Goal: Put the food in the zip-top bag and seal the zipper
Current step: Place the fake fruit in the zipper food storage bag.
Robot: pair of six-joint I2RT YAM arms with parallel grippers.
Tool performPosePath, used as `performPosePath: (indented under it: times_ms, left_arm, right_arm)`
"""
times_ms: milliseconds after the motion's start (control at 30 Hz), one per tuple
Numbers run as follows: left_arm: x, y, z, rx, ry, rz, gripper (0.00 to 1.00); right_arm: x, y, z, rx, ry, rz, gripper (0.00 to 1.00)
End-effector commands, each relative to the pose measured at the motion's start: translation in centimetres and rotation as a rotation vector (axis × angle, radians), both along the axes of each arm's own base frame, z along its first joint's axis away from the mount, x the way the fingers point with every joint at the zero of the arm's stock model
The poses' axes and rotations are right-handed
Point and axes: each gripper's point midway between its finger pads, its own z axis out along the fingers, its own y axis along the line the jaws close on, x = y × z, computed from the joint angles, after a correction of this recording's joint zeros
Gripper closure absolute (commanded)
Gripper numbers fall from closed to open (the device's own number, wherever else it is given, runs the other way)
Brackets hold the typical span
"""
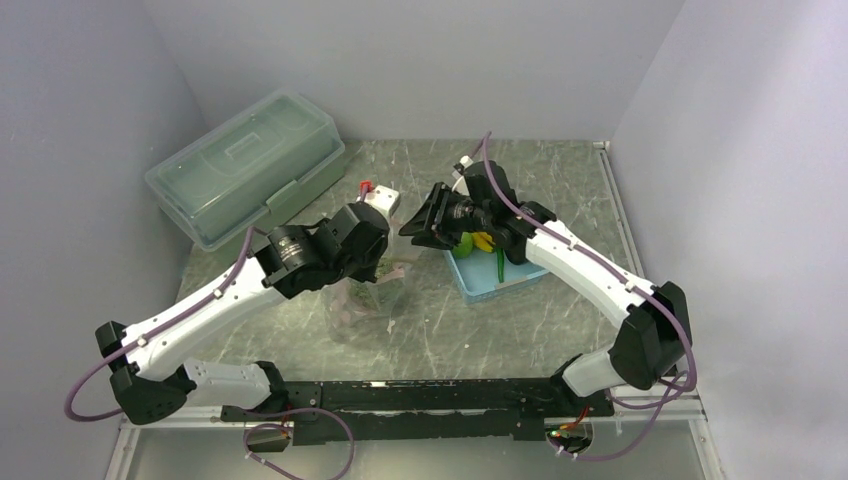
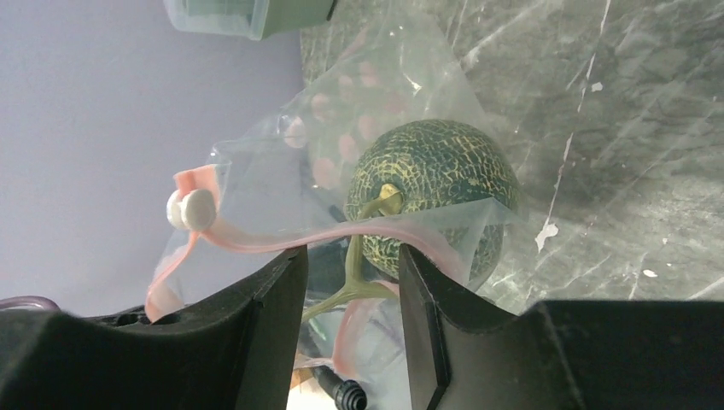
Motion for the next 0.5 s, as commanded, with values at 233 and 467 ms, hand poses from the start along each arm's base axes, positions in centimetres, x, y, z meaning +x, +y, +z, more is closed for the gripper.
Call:
performPosePath:
  times_ms: [233,467]
  left_arm:
    - [0.4,-0.2,0.1,-0.005,-0.005,0.032,1.0]
    - [0.5,-0.2,0.5,-0.002,-0.009,0.039,1.0]
  right_arm:
    - [-0.3,-1.8,7.2,-0.032,-0.242,0.023,0.51]
    - [-3.3,-3.1,4.4,-0.157,-0.292,0.203,0.57]
